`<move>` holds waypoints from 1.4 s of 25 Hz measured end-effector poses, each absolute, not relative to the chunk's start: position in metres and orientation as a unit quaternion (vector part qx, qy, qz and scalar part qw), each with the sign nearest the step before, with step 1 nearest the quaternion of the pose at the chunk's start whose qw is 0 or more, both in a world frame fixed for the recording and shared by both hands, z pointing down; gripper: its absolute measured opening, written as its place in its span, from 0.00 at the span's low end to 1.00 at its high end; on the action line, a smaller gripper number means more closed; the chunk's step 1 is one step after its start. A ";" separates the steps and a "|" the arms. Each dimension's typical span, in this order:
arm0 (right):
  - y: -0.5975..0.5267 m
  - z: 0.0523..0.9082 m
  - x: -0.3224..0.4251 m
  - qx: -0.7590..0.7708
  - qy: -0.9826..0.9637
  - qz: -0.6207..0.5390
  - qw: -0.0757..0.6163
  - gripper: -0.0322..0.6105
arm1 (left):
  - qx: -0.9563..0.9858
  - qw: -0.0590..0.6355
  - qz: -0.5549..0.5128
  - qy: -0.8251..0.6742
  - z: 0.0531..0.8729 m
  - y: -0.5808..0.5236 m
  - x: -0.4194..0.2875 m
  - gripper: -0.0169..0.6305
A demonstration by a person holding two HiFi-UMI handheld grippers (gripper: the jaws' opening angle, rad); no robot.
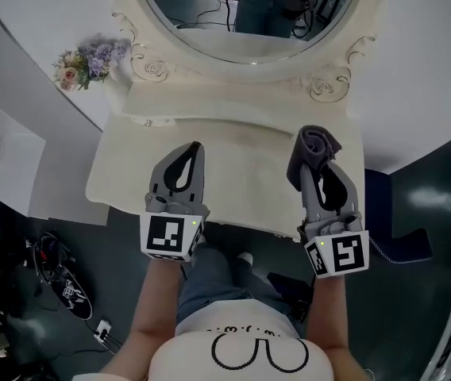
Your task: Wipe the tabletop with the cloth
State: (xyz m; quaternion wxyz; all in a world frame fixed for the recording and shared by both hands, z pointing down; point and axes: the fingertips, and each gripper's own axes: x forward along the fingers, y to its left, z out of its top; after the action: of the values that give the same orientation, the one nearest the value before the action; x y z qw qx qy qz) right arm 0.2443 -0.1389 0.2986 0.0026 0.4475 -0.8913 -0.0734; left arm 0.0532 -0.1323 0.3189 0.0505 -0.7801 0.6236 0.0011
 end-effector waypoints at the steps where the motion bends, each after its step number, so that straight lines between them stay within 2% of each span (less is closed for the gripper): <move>1: -0.138 0.299 0.247 0.449 -0.891 -0.073 0.002 0.18 | -0.782 0.051 0.000 0.622 0.320 -0.131 0.056 0.02; 12: -0.121 0.286 0.251 0.483 -0.872 -0.082 -0.002 0.18 | -0.796 0.070 0.004 0.601 0.295 -0.121 0.062 0.02; 35: -0.074 0.241 0.216 0.510 -0.851 -0.122 0.005 0.17 | -0.800 0.120 0.044 0.586 0.240 -0.082 0.016 0.02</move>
State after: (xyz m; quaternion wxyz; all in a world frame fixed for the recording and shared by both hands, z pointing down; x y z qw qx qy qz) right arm 0.2158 -0.0743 0.2412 0.0047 0.5100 -0.8514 -0.1225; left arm 0.0158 -0.0817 0.2395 0.1196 -0.8001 0.5861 0.0445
